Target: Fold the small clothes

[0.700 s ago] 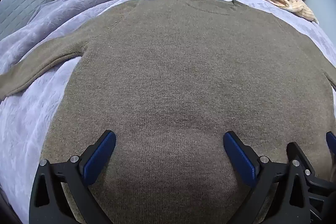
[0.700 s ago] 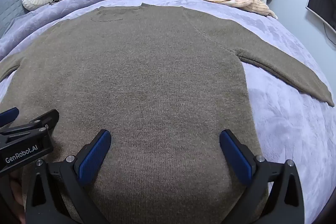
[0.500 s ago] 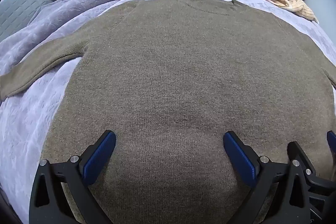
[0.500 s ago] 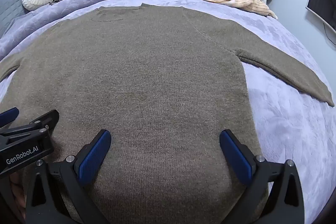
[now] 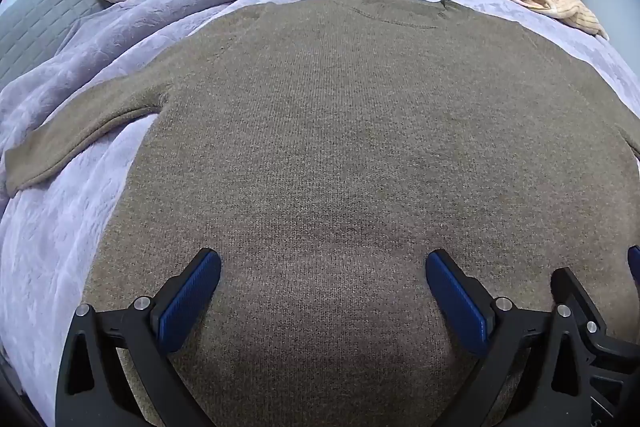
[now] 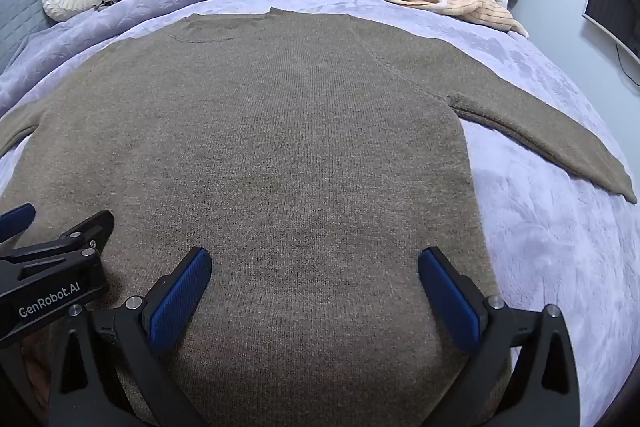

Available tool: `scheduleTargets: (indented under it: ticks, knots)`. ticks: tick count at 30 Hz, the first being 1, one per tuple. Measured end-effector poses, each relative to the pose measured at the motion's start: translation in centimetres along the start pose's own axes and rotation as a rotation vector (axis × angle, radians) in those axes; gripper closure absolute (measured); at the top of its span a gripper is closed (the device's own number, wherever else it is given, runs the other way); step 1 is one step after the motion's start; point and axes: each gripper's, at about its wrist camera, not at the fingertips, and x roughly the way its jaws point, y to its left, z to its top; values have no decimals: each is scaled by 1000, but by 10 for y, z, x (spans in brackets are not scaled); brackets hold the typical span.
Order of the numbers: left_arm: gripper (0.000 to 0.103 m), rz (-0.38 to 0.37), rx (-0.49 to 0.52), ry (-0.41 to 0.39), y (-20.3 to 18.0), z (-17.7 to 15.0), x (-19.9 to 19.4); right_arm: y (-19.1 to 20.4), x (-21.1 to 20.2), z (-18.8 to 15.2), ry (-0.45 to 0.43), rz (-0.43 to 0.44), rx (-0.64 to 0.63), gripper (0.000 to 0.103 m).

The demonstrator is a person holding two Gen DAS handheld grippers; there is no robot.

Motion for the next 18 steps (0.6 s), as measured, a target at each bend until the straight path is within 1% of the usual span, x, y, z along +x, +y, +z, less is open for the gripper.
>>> scheduleTargets:
  ticks: [18]
  knots:
    - [0,6,7,-7,-2,-1,-1,1,-1,0,-1,1,1,0]
